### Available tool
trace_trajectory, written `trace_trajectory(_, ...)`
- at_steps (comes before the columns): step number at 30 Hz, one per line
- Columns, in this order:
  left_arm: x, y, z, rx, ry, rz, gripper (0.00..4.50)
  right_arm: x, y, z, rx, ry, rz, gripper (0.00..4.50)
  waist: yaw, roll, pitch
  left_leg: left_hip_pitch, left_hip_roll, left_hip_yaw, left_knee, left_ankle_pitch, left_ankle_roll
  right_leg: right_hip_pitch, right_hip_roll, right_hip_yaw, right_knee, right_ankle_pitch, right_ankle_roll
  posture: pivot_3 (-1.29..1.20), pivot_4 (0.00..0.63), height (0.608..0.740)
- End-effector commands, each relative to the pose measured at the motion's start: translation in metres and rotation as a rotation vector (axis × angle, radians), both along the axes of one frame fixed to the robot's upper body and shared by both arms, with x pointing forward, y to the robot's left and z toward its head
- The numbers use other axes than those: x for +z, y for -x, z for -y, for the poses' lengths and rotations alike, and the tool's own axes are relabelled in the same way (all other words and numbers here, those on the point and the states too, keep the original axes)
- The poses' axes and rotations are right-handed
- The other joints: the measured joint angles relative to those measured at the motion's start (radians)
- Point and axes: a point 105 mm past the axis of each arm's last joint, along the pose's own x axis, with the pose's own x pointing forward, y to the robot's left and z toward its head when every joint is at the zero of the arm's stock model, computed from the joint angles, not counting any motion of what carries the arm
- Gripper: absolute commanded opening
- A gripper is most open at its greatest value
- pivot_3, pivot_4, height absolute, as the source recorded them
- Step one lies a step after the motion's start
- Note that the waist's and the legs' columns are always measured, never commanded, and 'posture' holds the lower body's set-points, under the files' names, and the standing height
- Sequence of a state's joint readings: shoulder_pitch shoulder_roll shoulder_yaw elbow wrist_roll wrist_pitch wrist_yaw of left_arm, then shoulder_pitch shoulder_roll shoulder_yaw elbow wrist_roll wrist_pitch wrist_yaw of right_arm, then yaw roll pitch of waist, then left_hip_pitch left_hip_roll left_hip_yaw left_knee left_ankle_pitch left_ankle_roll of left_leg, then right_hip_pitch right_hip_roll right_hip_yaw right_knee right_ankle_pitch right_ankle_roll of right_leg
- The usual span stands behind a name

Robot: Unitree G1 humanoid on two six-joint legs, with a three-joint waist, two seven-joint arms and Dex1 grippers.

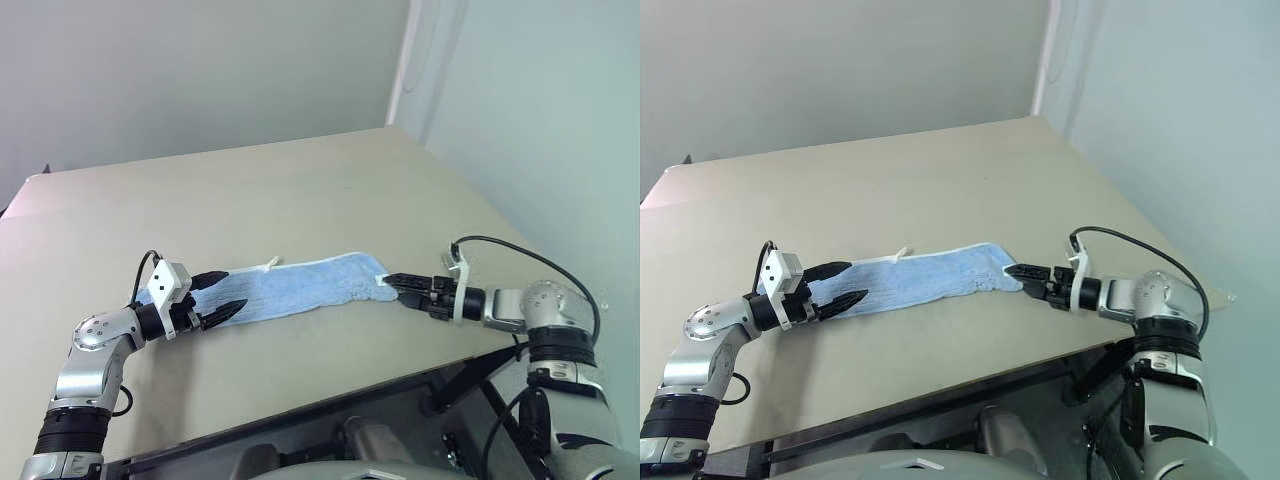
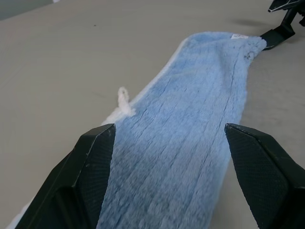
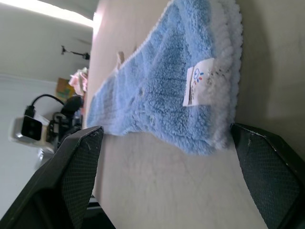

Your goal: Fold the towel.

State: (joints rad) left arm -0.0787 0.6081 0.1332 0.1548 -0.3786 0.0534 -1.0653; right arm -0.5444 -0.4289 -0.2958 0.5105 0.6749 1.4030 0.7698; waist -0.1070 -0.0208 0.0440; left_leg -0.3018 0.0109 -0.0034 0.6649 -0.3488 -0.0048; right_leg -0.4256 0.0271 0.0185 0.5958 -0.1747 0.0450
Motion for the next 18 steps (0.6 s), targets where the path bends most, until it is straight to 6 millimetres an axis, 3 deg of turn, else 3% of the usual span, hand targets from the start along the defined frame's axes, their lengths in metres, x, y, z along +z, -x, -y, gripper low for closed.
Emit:
trace_trajectory(1,0.012,-0.005,-0.003,0.005,-0.021,0.053,3.86,-0.011,-0.004,-0.016,0.024,0.027,-0.035,4.46,-0.005,0.0,0.0,0.0,0.001,0.0,0.0,0.0,0.0,-0.001,0.002,0.0,0.0,0.0,0.0,0.0,0.0,0.74)
trace_trajectory(4,0.011,-0.004,-0.003,0.006,-0.025,0.052,3.86,-0.01,-0.008,-0.017,0.021,0.034,-0.021,3.85,-0.016,0.001,0.001,0.001,0.004,-0.003,0.0,0.0,0.0,-0.001,0.009,0.0,-0.001,0.0,0.0,0.0,0.0,0.74)
trace_trajectory(11,0.01,-0.004,-0.006,0.017,-0.032,0.049,3.86,0.005,-0.013,-0.008,0.03,0.053,0.045,1.33,-0.017,0.007,0.004,-0.001,0.004,-0.007,-0.002,0.0,0.0,-0.004,0.016,0.002,0.001,0.0,-0.001,0.0,0.0,0.74)
trace_trajectory(14,0.011,-0.004,-0.007,0.024,-0.028,0.049,3.86,0.026,-0.016,-0.006,0.047,0.015,0.115,0.27,-0.017,0.008,0.005,-0.001,0.005,-0.007,-0.002,0.0,0.0,-0.005,0.016,0.003,0.001,0.0,-0.001,0.0,0.0,0.74)
trace_trajectory(15,0.011,-0.004,-0.007,0.025,-0.028,0.049,3.86,0.033,-0.018,-0.006,0.052,0.007,0.138,0.01,-0.015,0.008,0.005,-0.001,0.004,-0.006,-0.002,0.0,0.0,-0.005,0.015,0.005,0.001,0.0,-0.001,0.0,0.0,0.74)
trace_trajectory(18,0.01,-0.004,-0.009,0.032,-0.031,0.047,3.86,0.052,-0.019,-0.006,0.085,0.007,0.221,0.01,-0.012,0.011,0.007,-0.003,0.002,-0.005,-0.002,0.0,0.0,-0.005,0.014,0.008,0.0,0.0,-0.001,0.0,0.0,0.74)
